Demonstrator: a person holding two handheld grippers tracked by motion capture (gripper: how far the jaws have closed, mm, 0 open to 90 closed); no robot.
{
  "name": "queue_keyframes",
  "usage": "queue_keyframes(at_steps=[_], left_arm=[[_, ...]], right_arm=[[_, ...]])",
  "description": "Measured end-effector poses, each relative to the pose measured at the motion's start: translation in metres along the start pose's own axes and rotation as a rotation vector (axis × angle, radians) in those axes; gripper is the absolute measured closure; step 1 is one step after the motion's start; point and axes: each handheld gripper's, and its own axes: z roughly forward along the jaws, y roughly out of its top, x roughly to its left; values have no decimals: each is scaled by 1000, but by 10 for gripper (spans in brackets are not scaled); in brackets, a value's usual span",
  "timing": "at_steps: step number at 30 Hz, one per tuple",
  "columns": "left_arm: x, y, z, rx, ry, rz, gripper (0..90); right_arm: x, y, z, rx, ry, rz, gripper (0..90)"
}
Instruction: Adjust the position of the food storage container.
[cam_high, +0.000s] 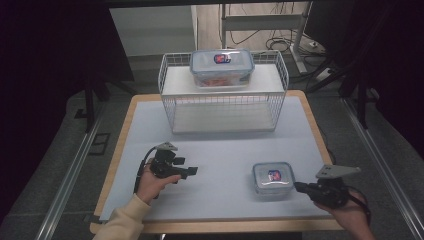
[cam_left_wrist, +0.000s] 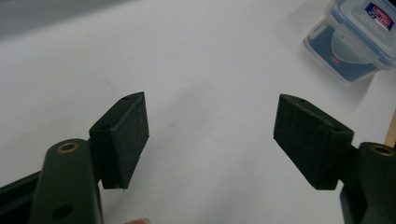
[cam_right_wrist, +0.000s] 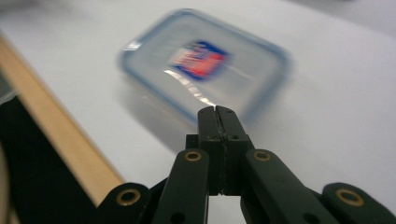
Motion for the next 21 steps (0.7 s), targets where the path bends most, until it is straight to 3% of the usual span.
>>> queue_keyframes(at_steps=[3,7,13,21], left_arm=[[0,0,1,5,-2,4,261],[-1,0,1,5,-2,5,261],[-1,0,0,0,0,4,261],[2,-1,-2,-6,6,0,261]], right_arm=[[-19,-10,-1,14,-56,51,898],[-33,-15,11,43,-64,105,898],[-33,-10,36,96,-42,117,898],[-29,-7,45,105,-30,125,898]])
